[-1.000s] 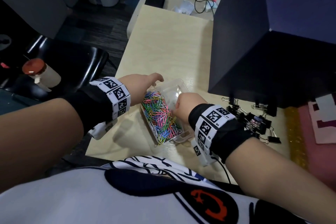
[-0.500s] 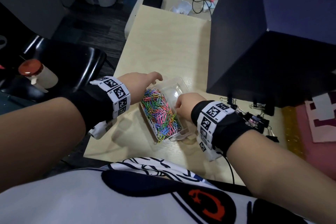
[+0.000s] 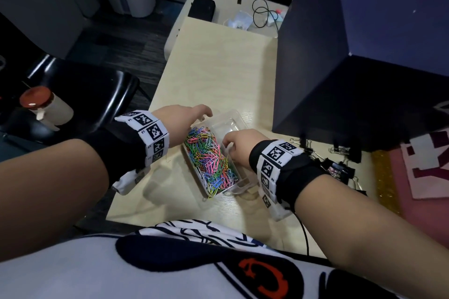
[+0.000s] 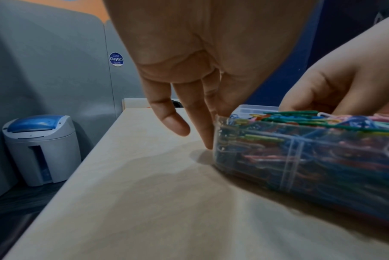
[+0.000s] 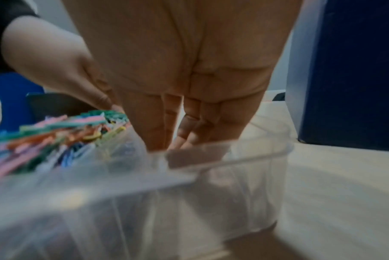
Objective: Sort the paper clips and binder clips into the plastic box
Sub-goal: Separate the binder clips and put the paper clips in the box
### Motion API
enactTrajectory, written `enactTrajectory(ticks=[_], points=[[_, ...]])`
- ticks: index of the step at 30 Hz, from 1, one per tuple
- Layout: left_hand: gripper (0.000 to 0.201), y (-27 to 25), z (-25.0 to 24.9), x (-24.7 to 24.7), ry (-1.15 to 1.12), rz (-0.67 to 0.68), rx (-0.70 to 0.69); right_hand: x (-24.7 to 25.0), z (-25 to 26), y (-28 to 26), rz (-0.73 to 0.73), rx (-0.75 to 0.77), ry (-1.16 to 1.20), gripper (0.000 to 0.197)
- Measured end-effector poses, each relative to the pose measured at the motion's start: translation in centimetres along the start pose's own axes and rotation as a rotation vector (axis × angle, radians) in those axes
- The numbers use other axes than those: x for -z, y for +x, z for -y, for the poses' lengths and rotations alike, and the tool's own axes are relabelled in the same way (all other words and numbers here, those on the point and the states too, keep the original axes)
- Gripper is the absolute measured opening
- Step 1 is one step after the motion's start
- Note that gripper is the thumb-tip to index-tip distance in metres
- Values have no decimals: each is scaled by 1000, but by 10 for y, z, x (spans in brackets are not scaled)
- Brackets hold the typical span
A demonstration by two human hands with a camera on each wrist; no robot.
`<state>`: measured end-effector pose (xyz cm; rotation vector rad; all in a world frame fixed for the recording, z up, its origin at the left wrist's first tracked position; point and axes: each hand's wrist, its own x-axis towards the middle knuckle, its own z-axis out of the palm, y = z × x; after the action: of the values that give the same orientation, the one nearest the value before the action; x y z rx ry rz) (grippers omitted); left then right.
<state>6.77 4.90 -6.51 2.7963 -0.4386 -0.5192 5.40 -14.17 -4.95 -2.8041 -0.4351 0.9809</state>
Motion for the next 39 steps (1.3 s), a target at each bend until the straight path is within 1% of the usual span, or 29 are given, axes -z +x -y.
enactTrajectory(ticks=[2,6,10,13,14,16,17,18,20,21,23,26,29,32,34,37,39], points=[[58,1,0,1,1,0,1,0,2,0,52,17,6,35],[60,2,0,2,28,9,-3,-3,5,1,79,27,22,37],[59,2,-2,4,40,26,-1,-6,4,0,66,29,-1,38],[54,1,-2,5,22,38,5,-4,4,0,34,5,-7,30],[49,1,-1,5,10,42,2,-3,5,1,11,2,6,30],[43,-2,-3,5,-25,65,-6,-1,5,0,-4,-22,56,46],[48,-3,-5,5,-39,91,-7,-1,5,0,2,-37,70,52],[59,-5,-6,5,-42,121,-9,-2,5,0,11,-47,61,54],[82,-7,-9,4,-10,162,-8,-5,6,1,33,-57,-7,50],[88,-8,-11,3,11,165,1,-7,7,2,39,-67,-34,48],[92,-8,-12,0,29,152,30,-7,9,1,46,-78,-68,43],[91,-8,-16,-4,23,121,59,-5,10,0,37,-101,-90,35],[89,-6,-20,-6,14,107,78,-6,8,1,34,-117,-101,32],[84,-4,-22,-6,27,85,101,-8,7,0,38,-126,-58,32],[80,-3,-24,-7,49,56,107,-9,6,-1,30,-112,-45,36],[77,-3,-27,-10,85,18,124,-12,3,-2,29,-118,18,56],[75,-3,-28,-12,84,10,139,-15,1,-2,19,-105,0,56]])
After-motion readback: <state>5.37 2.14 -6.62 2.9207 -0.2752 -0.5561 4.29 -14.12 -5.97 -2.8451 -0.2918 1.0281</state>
